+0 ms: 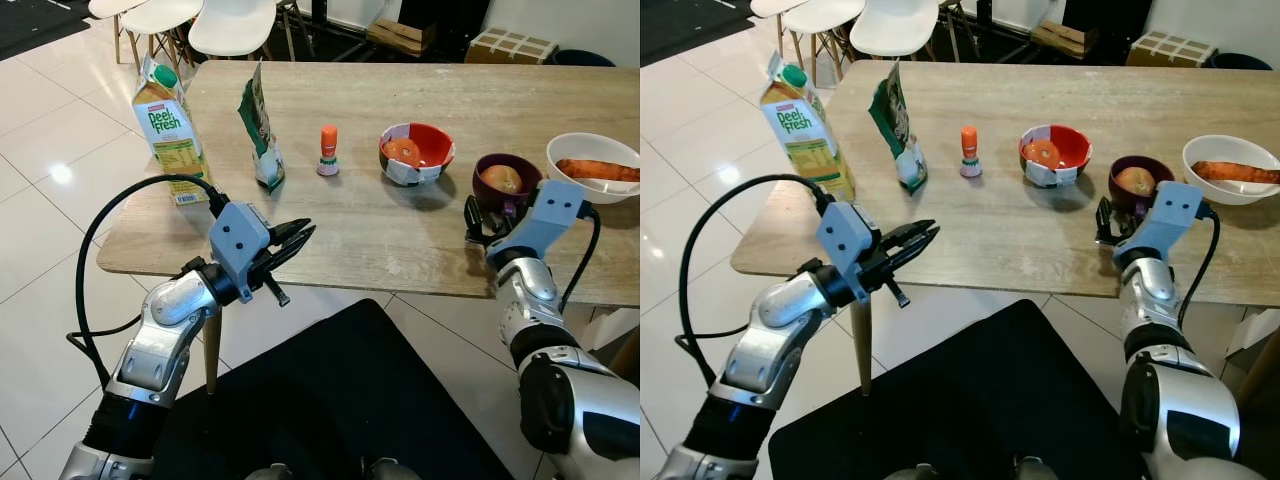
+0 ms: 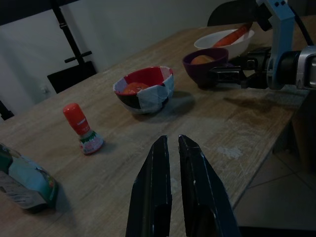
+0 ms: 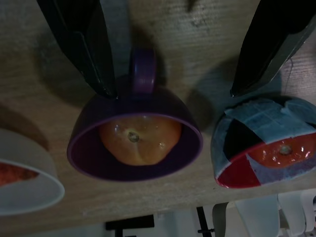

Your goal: Restocking fridge

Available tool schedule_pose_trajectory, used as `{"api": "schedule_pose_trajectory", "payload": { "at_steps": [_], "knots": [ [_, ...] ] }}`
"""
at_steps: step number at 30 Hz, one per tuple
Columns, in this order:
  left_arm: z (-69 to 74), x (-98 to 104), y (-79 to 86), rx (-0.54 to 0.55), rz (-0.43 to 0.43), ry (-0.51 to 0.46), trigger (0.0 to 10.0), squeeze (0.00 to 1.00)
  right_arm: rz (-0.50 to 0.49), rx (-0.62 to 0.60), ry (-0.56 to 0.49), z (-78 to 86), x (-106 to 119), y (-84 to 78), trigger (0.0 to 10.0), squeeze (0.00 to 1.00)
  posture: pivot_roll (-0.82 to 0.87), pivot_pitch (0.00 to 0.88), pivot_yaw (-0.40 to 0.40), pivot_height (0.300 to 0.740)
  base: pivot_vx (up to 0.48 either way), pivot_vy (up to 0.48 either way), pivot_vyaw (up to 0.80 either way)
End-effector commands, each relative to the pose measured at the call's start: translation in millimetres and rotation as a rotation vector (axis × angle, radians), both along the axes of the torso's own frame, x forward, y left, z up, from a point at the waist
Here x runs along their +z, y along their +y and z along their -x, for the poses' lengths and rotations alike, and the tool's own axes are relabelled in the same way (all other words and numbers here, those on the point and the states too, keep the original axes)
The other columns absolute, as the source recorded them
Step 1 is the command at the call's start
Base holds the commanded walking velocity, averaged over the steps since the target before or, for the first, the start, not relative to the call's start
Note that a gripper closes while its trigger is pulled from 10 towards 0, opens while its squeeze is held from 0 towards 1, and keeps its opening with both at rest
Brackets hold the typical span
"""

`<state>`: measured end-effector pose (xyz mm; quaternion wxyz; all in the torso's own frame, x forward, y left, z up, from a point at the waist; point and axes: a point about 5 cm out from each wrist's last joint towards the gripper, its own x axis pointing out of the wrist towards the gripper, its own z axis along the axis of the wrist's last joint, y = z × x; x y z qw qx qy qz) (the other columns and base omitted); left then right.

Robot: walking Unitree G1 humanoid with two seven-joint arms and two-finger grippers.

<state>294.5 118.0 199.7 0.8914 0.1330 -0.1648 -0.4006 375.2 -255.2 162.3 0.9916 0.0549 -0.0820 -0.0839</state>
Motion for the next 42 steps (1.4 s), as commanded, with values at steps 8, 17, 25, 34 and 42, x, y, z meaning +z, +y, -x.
{"api": "schedule_pose_trajectory", "payload": {
  "at_steps": [8, 17, 25, 34, 42],
  "knots": [
    [-0.9, 0.5, -2.5, 0.005, 0.005, -0.01, 10.0, 0.0, 0.006, -0.004, 0.011, -2.8, -1.3, 8.7, 10.0, 0.0, 0.06, 0.156, 0.033, 0.74, 0.0, 0.0, 0.0],
    [-0.7, -1.0, -3.9, 0.007, 0.008, -0.011, 10.0, 0.0, 0.038, 0.009, 0.037, -3.8, -1.8, 9.3, 10.0, 0.0, 0.04, 0.143, 0.024, 0.74, 0.0, 0.0, 0.0],
    [-0.6, -1.6, -4.9, 0.004, 0.008, -0.011, 10.0, 0.0, 0.068, 0.02, 0.05, -5.0, -0.2, 9.8, 10.0, 0.0, 0.04, 0.138, 0.021, 0.74, 0.0, 0.0, 0.0],
    [0.2, -2.3, -5.6, 0.004, 0.007, -0.011, 10.0, 0.0, 0.085, 0.022, 0.083, -5.7, -3.4, 11.8, 10.0, 0.0, 0.04, 0.137, 0.016, 0.74, 0.0, 0.0, 0.0],
    [0.6, -3.1, -5.0, 0.008, 0.004, -0.008, 10.0, 0.0, 0.059, -0.011, 0.12, -4.0, -10.6, 10.5, 10.0, 0.0, 0.04, 0.143, 0.018, 0.74, 0.0, 0.0, 0.0]
  ]
}}
